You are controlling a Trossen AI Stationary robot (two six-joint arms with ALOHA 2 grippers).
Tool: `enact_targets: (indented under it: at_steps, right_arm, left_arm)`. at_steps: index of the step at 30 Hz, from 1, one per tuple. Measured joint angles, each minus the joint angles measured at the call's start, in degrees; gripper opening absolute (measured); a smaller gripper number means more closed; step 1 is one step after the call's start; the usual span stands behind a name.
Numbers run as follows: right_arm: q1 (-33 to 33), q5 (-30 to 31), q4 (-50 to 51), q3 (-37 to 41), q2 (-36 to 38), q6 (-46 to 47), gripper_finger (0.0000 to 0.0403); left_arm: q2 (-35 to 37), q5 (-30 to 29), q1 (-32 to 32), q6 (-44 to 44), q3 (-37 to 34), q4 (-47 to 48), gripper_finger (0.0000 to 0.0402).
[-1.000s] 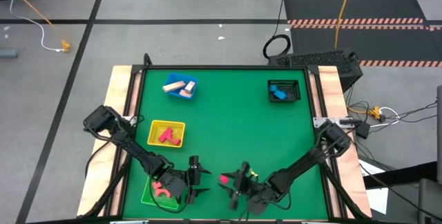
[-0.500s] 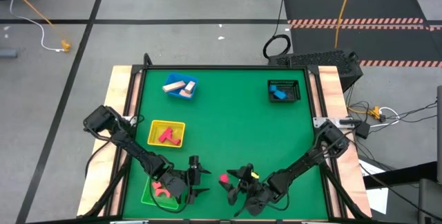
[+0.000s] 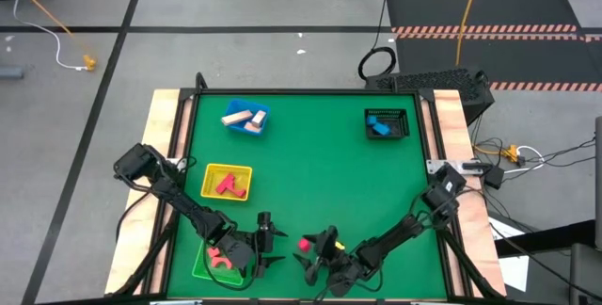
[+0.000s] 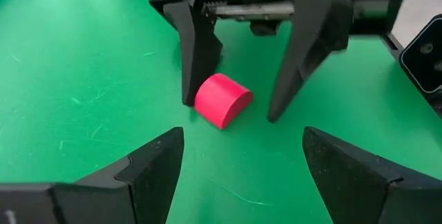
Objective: Sort & place blocks by color
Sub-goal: Put the red block into the yellow bin
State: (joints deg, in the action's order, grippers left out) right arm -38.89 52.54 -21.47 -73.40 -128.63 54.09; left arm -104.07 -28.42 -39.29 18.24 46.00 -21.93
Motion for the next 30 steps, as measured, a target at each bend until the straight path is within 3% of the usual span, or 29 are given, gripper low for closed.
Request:
enact_targets:
  at_steps: [6, 12, 17, 23, 30]
  right_arm:
    - [0.2, 1.8, -0.2, -2.5, -3.7, -13.6, 0.0309]
    - [0.5, 1.6, 0.3, -2.6, -4.2, -13.5, 0.0296]
    - [0.6, 1.5, 0.9, -2.5, -4.2, -13.0, 0.0238]
    - [0.7, 0.7, 1.3, -2.5, -4.2, -12.8, 0.0116]
    - [0.7, -0.4, 0.9, -2.4, -3.4, -12.7, 0.0114]
  left_arm:
    - [0.0, 0.0, 0.0, -0.1, 0.0, 0.7, 0.0296]
    - [0.0, 0.0, 0.0, -0.1, 0.0, 0.9, 0.0296]
    - [0.0, 0.0, 0.0, -0.1, 0.0, 0.9, 0.0296]
    - [0.0, 0.0, 0.0, 0.0, 0.0, 0.9, 0.0296]
    - [0.0, 0.0, 0.0, 0.9, 0.0, 0.7, 0.0296]
